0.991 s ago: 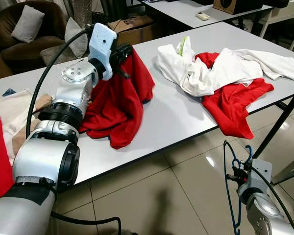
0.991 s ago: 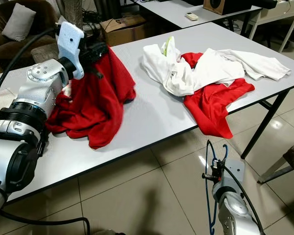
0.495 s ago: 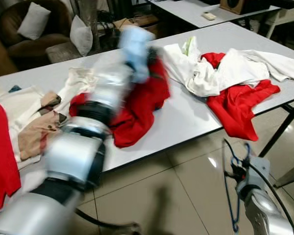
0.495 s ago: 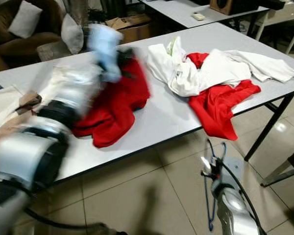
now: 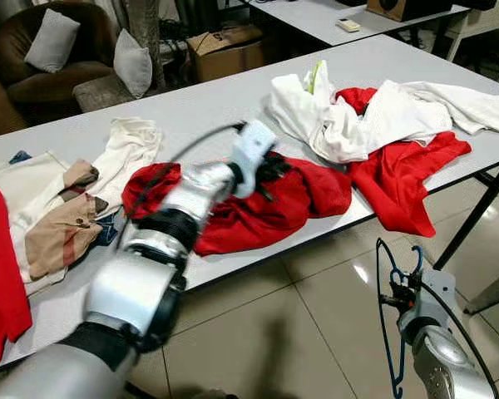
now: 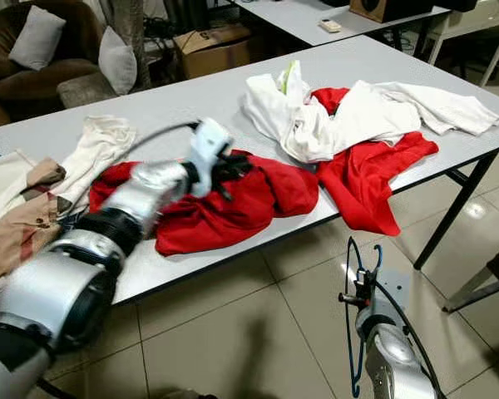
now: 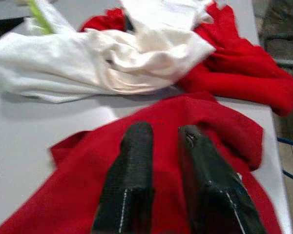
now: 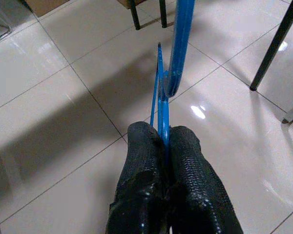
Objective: Hang hanger
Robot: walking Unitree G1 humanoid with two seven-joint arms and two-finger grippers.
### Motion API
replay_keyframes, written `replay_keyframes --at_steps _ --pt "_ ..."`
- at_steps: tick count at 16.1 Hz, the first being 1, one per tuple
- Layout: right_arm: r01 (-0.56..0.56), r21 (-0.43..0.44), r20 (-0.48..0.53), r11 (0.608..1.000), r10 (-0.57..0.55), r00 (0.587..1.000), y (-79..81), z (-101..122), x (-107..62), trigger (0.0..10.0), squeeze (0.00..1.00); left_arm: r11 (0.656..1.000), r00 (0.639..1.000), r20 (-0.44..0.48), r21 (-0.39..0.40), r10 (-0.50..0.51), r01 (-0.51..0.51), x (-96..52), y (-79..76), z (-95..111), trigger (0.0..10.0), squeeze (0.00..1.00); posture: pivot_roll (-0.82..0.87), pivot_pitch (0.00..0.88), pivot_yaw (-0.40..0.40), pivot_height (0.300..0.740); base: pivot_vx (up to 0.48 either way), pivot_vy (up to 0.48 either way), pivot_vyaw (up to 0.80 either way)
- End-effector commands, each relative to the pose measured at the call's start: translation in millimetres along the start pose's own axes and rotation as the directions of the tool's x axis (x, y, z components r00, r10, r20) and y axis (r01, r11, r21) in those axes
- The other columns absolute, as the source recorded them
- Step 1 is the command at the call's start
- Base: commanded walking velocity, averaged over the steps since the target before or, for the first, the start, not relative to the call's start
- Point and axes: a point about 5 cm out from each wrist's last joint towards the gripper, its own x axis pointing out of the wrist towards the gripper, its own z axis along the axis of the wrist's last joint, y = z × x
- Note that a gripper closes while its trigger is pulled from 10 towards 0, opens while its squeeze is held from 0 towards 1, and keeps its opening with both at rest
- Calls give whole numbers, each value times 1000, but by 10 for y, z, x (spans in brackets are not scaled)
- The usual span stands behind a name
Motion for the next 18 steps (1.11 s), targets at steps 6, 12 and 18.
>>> replay_keyframes --at_steps 6,12,18 --pt "-1 -10 9 1000 1 1000 -7 7 5 10000 0 825 827 -144 -96 543 -558 -954 981 -282 10000 0 -127 0 134 740 0 0 0" --pt "-21 -22 6 1000 21 1000 17 13 16 10000 0 729 744 -297 -182 599 -660 -1454 1092 -727 10000 0 -122 0 124 740 0 0 0" --pt "-40 -41 -4 998 40 999 27 0 28 10000 0 706 711 -409 -194 573 -681 -1581 986 -1042 9020 0 -119 0 115 740 0 0 0"
